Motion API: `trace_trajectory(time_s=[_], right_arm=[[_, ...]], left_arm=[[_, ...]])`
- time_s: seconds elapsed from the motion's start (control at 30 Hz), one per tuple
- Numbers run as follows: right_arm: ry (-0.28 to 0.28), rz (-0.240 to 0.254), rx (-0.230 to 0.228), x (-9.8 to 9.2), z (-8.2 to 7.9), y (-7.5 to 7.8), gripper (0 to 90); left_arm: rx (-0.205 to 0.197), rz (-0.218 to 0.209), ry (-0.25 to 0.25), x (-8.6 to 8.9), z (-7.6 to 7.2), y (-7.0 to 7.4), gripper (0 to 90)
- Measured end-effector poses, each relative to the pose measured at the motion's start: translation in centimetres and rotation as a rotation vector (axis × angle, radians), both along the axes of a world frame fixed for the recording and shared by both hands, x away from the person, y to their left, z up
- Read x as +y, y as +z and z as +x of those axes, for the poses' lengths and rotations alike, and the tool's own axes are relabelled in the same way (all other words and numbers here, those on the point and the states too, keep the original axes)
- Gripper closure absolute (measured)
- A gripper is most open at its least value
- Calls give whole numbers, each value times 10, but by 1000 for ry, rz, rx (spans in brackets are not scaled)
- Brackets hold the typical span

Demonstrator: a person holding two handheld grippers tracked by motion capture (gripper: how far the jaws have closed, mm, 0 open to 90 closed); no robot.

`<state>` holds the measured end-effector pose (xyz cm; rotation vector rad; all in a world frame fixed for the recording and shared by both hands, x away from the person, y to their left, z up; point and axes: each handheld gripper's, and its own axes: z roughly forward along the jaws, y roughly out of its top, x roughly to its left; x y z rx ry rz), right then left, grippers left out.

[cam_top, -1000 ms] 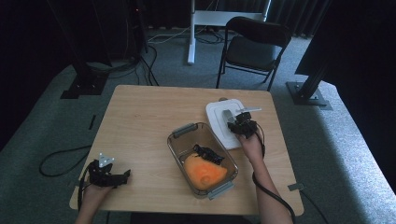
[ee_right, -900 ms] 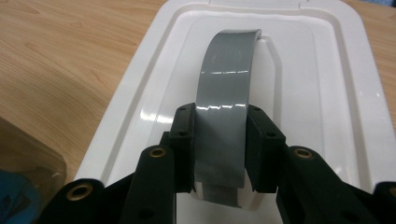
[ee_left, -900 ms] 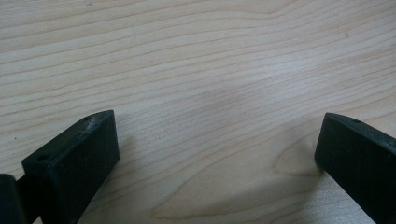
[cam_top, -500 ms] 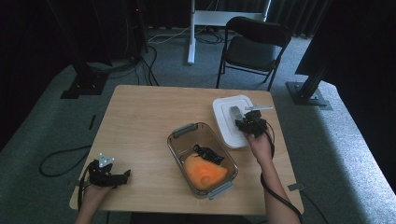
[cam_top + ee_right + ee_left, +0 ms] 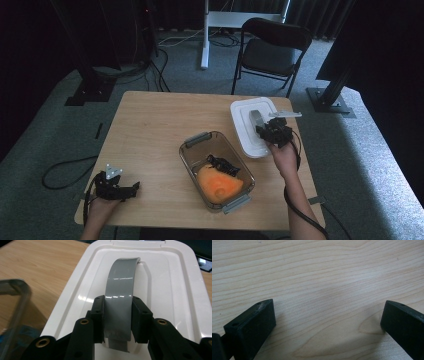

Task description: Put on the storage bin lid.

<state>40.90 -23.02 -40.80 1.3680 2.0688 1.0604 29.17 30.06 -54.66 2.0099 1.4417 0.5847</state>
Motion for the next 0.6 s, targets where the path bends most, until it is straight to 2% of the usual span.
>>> trace_trajectory(time_s=[0.2,0.6], right_arm=[[23,37,-22,4,-18,13,674],[80,59,-32,23,-51,20,675]], left_arm=[[-1,2,-1,0,0,0,2],[-1,0,0,0,0,0,2]])
